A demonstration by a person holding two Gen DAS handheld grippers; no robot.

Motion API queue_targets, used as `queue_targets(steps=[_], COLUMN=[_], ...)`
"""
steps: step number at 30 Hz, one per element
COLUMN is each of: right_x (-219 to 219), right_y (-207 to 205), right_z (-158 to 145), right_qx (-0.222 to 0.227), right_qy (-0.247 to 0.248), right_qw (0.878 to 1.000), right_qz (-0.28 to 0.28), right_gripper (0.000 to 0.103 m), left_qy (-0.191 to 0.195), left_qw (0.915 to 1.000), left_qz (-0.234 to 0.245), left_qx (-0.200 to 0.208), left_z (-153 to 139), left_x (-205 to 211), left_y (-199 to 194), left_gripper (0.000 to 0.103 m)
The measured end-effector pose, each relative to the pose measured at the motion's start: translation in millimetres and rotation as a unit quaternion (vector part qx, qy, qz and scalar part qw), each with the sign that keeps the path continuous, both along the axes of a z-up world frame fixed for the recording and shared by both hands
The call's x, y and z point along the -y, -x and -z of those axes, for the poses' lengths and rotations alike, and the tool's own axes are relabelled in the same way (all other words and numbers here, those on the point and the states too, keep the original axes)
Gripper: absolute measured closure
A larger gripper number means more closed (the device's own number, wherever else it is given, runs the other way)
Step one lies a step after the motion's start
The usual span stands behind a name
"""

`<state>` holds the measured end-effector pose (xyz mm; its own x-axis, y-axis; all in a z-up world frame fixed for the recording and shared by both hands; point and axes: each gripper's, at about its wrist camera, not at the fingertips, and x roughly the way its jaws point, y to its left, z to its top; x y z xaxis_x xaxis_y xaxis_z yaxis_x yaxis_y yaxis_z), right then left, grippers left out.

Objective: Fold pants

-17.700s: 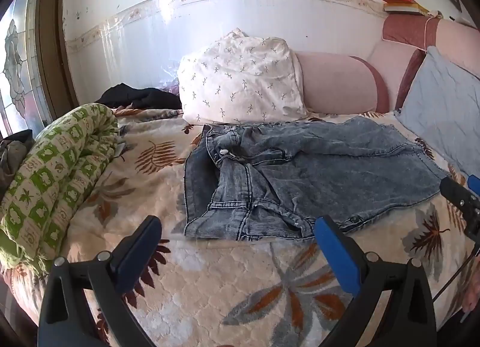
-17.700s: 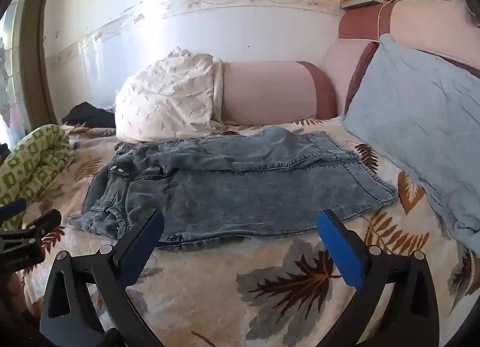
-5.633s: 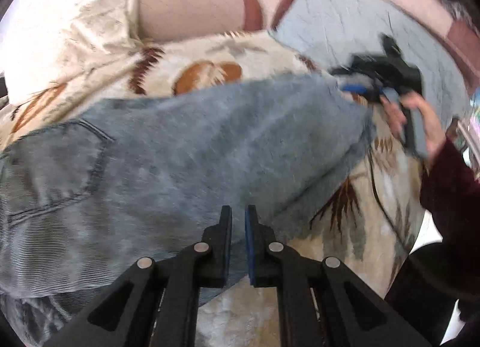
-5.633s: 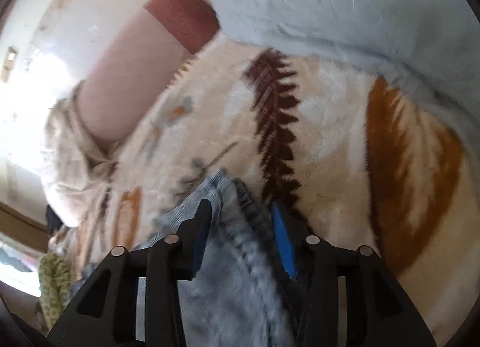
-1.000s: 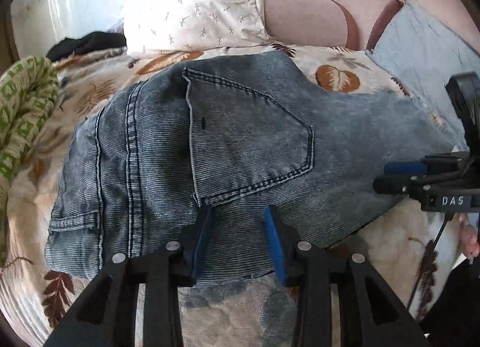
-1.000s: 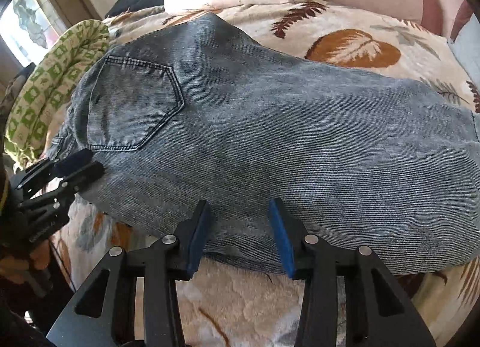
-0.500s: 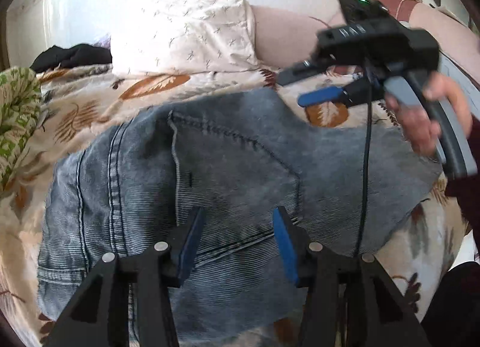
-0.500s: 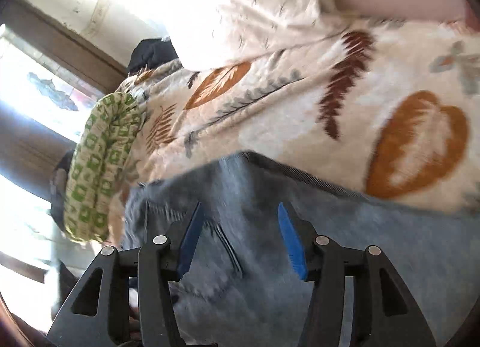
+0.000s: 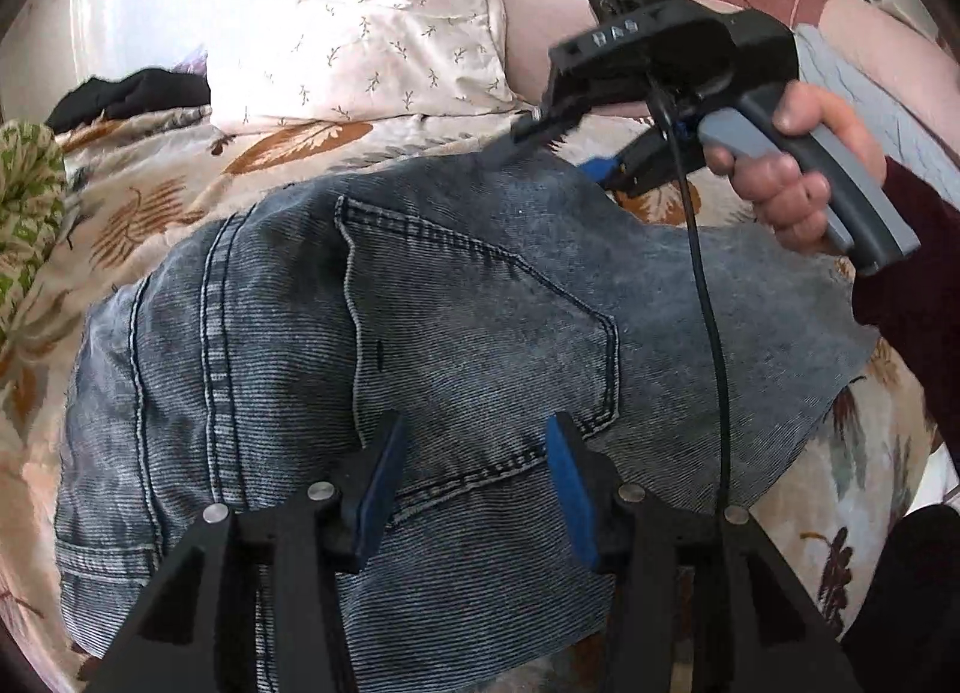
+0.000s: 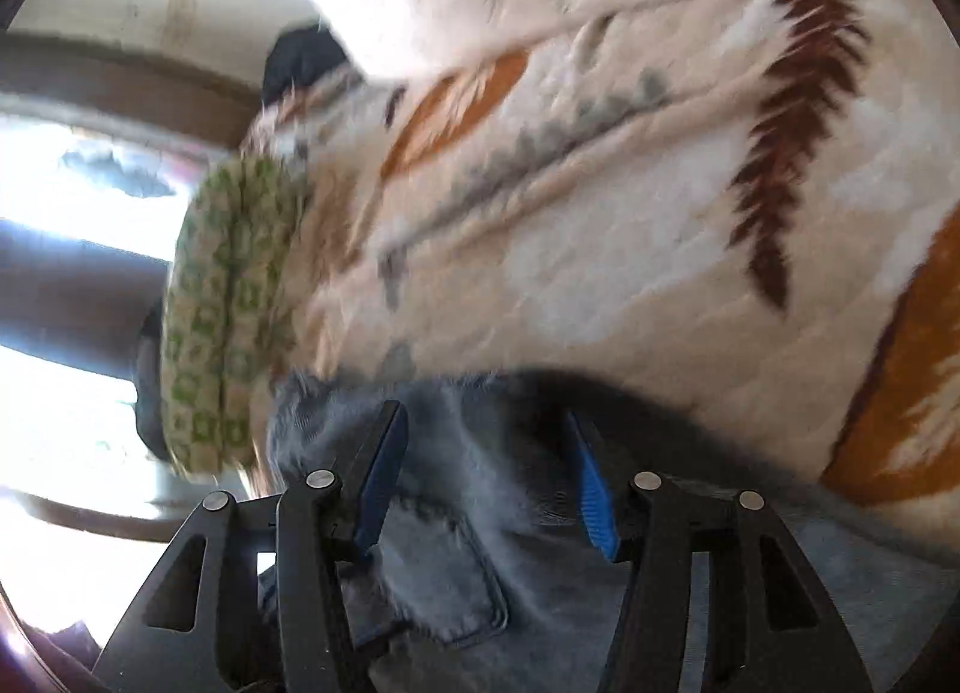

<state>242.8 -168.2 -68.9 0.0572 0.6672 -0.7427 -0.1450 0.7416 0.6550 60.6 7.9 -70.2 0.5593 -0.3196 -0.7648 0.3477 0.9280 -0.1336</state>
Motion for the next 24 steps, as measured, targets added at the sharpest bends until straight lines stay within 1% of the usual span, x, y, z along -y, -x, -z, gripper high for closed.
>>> queue_targets(steps=[1,2,3,4,6,7,9,11,13,14,15,17,20,22,23,24], right_x=[-4.6,-8.3,-10.4,-11.4,-10.3,-7.8,-1.2,6.1,13.1,17.1,22.4,32.2,28.7,30.0,29.1,28.1], right_y=[2.2,3.9,3.7,2.3,-2.4,-5.0,-8.9,-11.5,-12.4,-12.8,-12.6,-11.0,-8.1,-6.2,-4.6,-2.5], right_z=[1.6,3.3,4.6,5.3,8.1,10.4,17.9,30.5,47.6,57.8,68.4,72.4,67.2,64.6,62.1,56.0], right_qx=[-0.007,-0.016,-0.02,-0.019,-0.014,-0.011,-0.01,-0.022,-0.035,-0.049,-0.065,-0.074,-0.049,-0.044,-0.032,-0.009], right_qy=[0.008,0.003,-0.001,0.0,0.0,-0.007,-0.025,-0.045,-0.051,-0.05,-0.069,-0.092,-0.07,-0.069,-0.069,-0.061], right_qw=[1.0,1.0,1.0,1.0,1.0,0.999,0.997,0.994,0.989,0.986,0.98,0.973,0.974,0.971,0.97,0.971], right_qz=[-0.006,-0.007,-0.003,0.002,0.025,0.041,0.071,0.1,0.136,0.154,0.175,0.2,0.208,0.223,0.229,0.23], right_gripper=[0.058,0.06,0.064,0.071,0.078,0.082,0.087,0.089,0.092,0.098,0.099,0.102,0.103,0.103,0.103,0.1], left_qy=[0.006,0.009,0.01,0.008,0.005,0.002,-0.003,-0.013,-0.029,-0.039,-0.046,-0.052,-0.054,-0.055,-0.056,-0.057], left_qw=[1.0,0.9999,0.9999,0.9999,1.0,1.0,1.0,0.9999,0.9995,0.9991,0.9987,0.9984,0.9983,0.9982,0.9981,0.998], left_qz=[-0.002,-0.003,-0.003,-0.003,-0.003,-0.002,-0.001,0.001,0.003,0.005,0.006,0.005,0.004,0.003,0.003,0.003], left_qx=[-0.004,-0.005,-0.006,-0.006,-0.004,-0.003,-0.001,0.004,0.011,0.015,0.019,0.023,0.021,0.024,0.026,0.028], left_z=[-0.1,0.1,0.0,-0.1,0.6,1.2,1.8,3.0,4.5,5.5,6.0,5.9,5.4,5.0,4.9,4.6], left_x=[-1.5,-2.2,-2.2,-1.9,-1.2,-1.2,0.6,3.6,7.7,9.6,11.0,11.1,9.2,8.4,8.5,8.8], left_y=[-0.4,-1.0,-0.8,-0.4,-0.3,-1.2,0.3,1.6,5.2,6.3,8.3,10.3,11.3,12.7,13.9,15.1], left_gripper=[0.052,0.052,0.052,0.052,0.052,0.052,0.052,0.052,0.052,0.052,0.052,0.052,0.052,0.052,0.052,0.052])
